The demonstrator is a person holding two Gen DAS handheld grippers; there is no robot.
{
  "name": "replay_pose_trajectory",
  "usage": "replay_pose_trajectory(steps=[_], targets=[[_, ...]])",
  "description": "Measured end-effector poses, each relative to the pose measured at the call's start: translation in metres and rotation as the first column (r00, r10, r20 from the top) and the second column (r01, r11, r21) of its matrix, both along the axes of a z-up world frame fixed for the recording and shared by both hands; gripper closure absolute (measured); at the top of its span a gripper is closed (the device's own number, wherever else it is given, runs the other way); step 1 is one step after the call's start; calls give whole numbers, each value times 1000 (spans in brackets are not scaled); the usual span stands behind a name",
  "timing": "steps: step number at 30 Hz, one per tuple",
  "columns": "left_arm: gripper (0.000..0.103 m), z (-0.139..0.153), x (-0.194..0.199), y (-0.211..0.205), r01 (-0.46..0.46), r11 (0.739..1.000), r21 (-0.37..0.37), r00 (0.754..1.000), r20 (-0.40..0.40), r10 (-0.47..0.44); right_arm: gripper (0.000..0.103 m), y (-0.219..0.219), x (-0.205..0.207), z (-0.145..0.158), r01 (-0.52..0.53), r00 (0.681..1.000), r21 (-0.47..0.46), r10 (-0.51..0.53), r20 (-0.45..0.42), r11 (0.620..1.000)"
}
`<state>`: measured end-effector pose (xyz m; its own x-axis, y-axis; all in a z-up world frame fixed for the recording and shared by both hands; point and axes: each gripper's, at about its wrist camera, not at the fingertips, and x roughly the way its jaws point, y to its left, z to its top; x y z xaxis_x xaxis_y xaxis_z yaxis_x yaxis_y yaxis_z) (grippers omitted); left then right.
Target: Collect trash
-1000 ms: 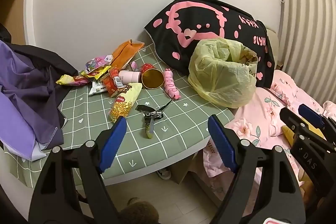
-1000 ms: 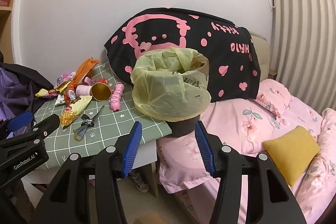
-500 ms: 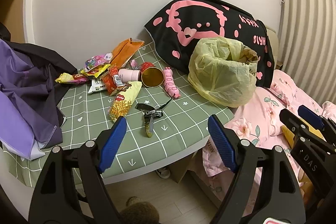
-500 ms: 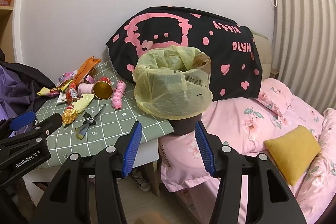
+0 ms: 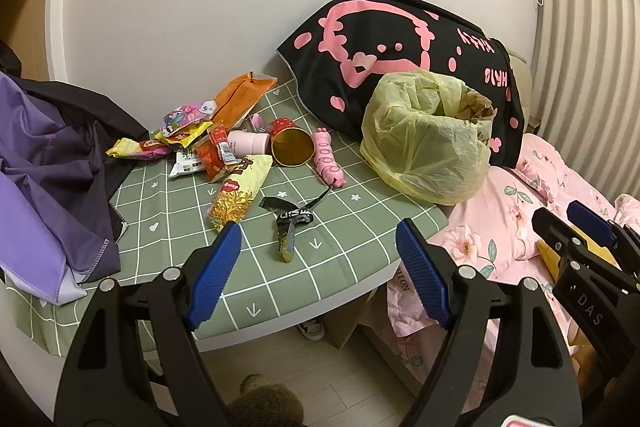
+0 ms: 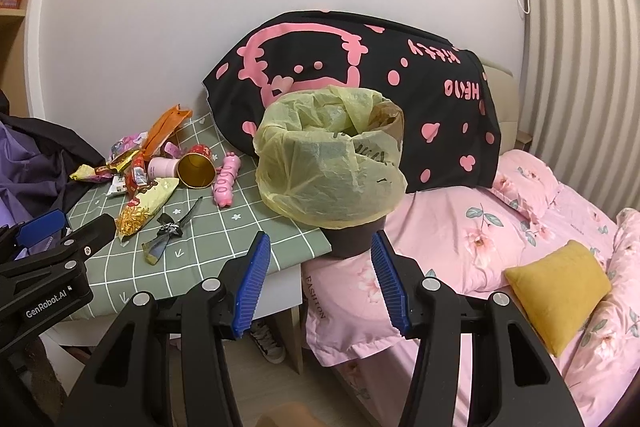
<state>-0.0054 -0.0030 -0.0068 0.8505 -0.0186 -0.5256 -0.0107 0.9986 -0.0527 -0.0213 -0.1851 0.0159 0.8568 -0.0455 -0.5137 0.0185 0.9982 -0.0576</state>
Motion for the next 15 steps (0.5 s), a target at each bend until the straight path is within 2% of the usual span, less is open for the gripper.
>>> replay_pose_trajectory(steps=[15], targets=[[27,-1,1,1,0,1000,0,1000,-3,0,54,0,-1,-2,2,1000,7,-2,-1,1000]])
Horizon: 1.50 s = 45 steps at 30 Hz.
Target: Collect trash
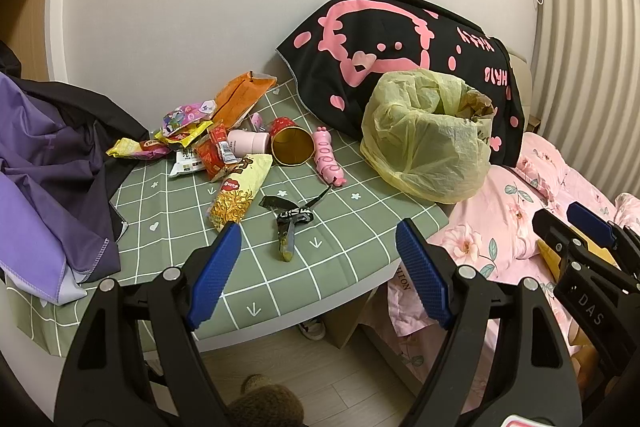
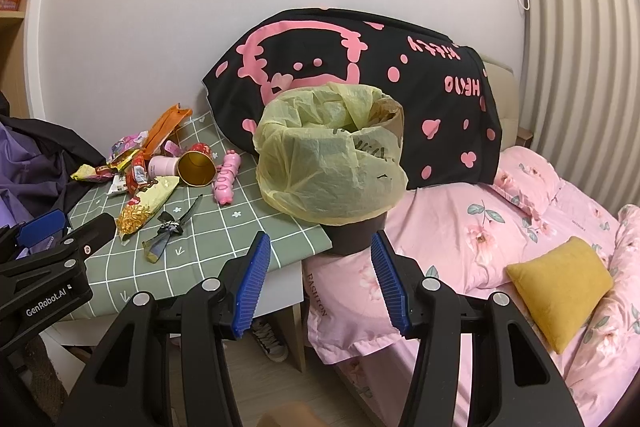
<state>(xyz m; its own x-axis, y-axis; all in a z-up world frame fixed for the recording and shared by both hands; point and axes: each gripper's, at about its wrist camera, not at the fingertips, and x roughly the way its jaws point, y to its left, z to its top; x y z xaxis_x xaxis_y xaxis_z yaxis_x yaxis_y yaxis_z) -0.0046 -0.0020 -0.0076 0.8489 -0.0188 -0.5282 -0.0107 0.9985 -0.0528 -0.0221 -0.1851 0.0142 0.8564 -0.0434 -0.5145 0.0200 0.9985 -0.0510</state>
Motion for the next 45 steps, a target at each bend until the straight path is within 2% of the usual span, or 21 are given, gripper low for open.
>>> replay_pose_trajectory(steps=[36,40,45], targets=[[27,0,1,-3,8,1000,3,1000,-2,-8,54,-8,0,-1,14,1000,5,-14,7,1000],[27,-6,12,-1,15,1000,1,1000,-23,-15,54,-17,7,-3,33,999,5,-33,-3,999],[27,-14,38,29,-46,998,-35,997,-66,44,54,-16,33,-13,39,998,13,-38,-52,999]])
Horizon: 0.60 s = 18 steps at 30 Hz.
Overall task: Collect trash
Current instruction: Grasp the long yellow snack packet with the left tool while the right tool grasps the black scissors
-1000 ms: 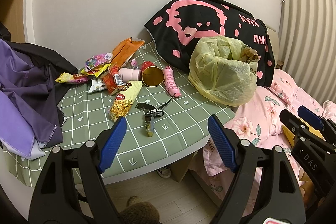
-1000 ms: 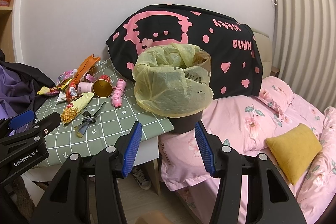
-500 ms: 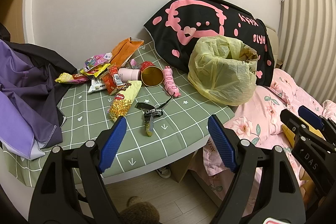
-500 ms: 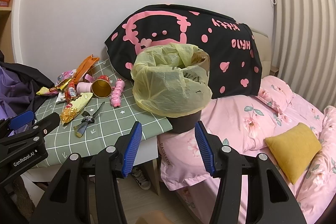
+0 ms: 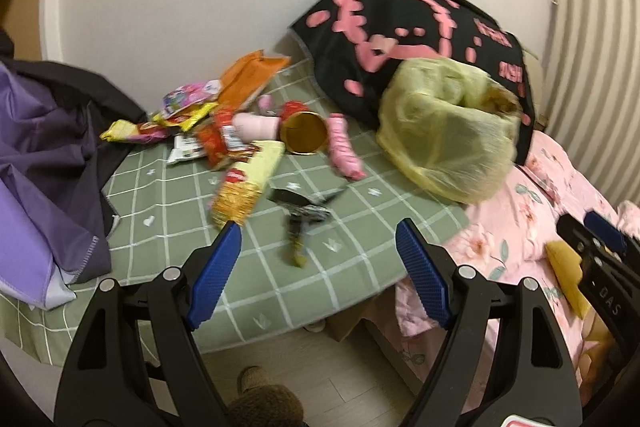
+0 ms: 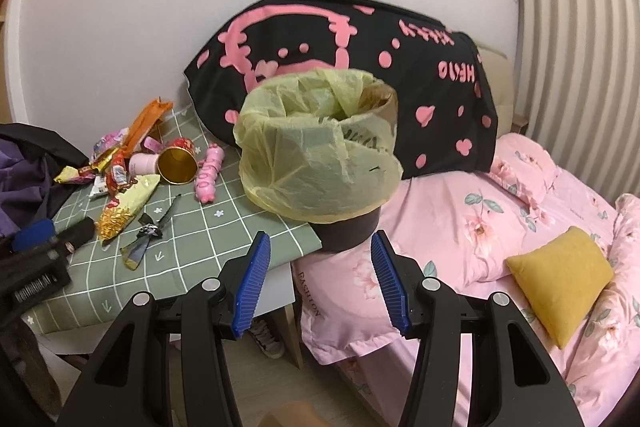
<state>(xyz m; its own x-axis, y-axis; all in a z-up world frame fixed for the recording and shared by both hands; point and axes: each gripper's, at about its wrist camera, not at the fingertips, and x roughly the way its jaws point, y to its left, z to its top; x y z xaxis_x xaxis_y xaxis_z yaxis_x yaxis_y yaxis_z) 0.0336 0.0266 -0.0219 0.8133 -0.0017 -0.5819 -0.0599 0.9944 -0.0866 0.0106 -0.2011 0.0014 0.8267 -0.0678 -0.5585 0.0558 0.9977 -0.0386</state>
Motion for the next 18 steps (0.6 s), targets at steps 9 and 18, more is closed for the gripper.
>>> replay_pose_trajectory(steps=[9,18], targets=[[27,1,62,70,-42,999,25,999,6,42,54,46,60,-34,-83,993,36,86,-83,996],[23,-28,113,126,10,998,-61,998,-64,-14,54,128,102,-72,-266,950,122,281,-139,956]])
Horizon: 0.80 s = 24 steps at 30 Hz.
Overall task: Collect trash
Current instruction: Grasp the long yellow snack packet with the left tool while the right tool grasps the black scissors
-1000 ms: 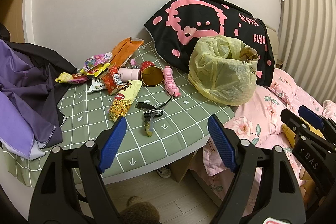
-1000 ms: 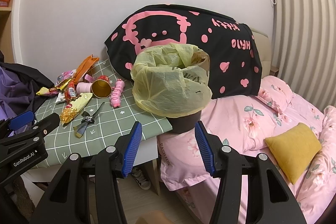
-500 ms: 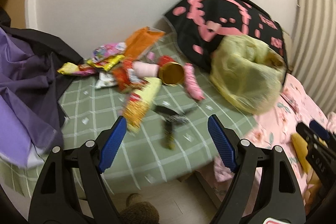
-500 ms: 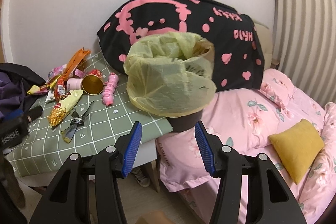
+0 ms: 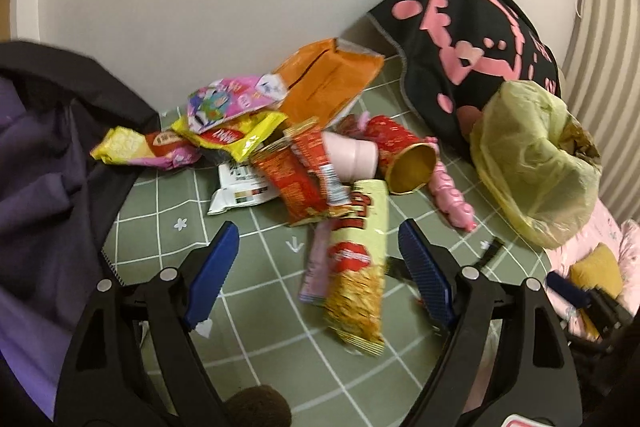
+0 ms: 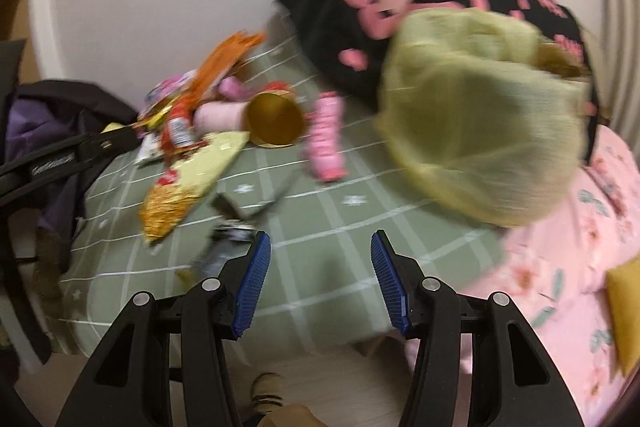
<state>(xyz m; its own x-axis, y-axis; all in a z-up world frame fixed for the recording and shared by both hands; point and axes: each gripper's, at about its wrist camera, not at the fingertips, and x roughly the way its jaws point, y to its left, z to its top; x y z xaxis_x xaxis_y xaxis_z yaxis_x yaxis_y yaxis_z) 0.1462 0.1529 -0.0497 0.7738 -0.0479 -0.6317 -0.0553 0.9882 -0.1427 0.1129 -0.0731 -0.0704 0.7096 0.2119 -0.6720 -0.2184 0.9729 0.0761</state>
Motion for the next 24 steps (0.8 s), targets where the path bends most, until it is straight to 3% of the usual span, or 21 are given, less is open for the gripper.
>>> replay_pose_trajectory(steps=[7,16,24], targets=[[21,-17,18,16,-3,1000,-6,999,-38,3,54,48,19,-20,-77,996,0,77,-34,997],[21,-18,23,21,-5,1000,-8,999,-51,5,54,55,44,-27,-73,995,-35,70,-67,997],[21,-23,21,33,-45,998,-47,996,-74,42,77,39,49,-27,-104,992,23,105,-76,994]])
